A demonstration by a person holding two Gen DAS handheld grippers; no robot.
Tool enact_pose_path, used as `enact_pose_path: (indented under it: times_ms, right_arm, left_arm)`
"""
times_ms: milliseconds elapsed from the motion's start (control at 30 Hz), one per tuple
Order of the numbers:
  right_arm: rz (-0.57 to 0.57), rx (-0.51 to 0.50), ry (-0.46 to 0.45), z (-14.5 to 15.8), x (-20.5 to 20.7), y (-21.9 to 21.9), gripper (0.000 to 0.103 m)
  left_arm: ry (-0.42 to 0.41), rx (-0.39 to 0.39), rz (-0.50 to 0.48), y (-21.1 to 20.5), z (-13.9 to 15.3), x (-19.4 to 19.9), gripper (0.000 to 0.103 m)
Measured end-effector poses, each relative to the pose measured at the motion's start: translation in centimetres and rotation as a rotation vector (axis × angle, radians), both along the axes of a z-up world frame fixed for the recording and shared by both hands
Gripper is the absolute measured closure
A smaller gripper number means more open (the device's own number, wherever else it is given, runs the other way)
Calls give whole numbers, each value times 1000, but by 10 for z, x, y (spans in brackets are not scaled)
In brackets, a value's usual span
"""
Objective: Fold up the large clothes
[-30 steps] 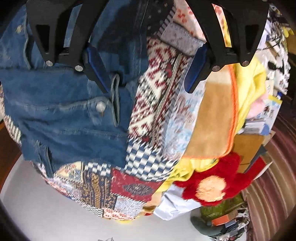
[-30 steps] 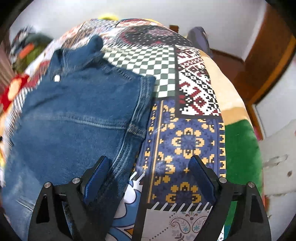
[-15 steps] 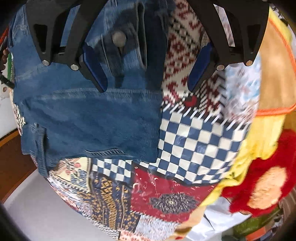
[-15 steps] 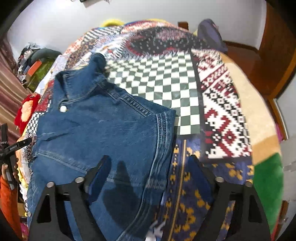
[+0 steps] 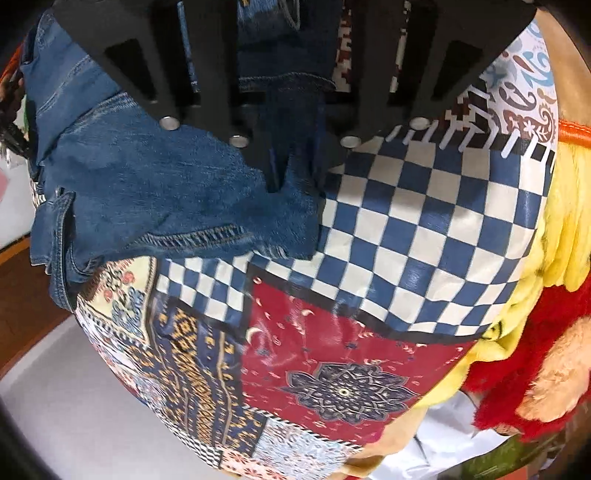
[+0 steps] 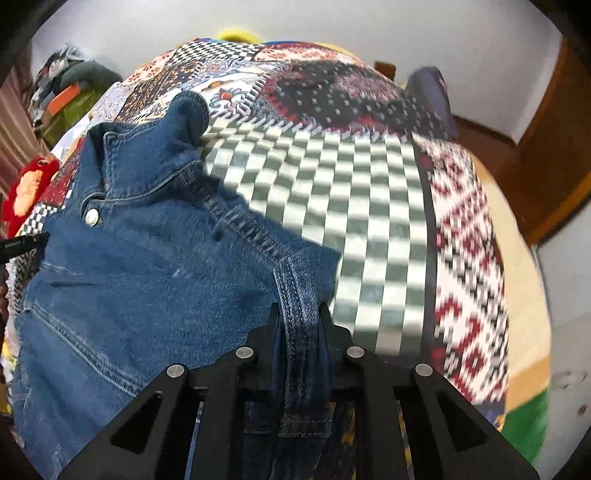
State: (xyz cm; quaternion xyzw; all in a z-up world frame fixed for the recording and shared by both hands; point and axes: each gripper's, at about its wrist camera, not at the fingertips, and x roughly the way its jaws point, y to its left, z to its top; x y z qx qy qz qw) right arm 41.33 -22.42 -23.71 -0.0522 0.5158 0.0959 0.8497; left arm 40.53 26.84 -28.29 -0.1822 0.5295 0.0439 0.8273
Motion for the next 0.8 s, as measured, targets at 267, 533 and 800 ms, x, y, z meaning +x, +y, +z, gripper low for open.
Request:
enact_pose_path:
  times_ms: [267,533,800]
  right_arm:
    - [78,-92,-81,20,60,21,90]
    - [134,-206,-108,-3,106,42,88]
    - [42,-216,-96,-3,108,1,32]
  left_arm:
    - [24,204,28,-7,9,0,92]
    - [33,238,42,1,5,-1,90]
    - [35,284,39,-5,3,-3,90]
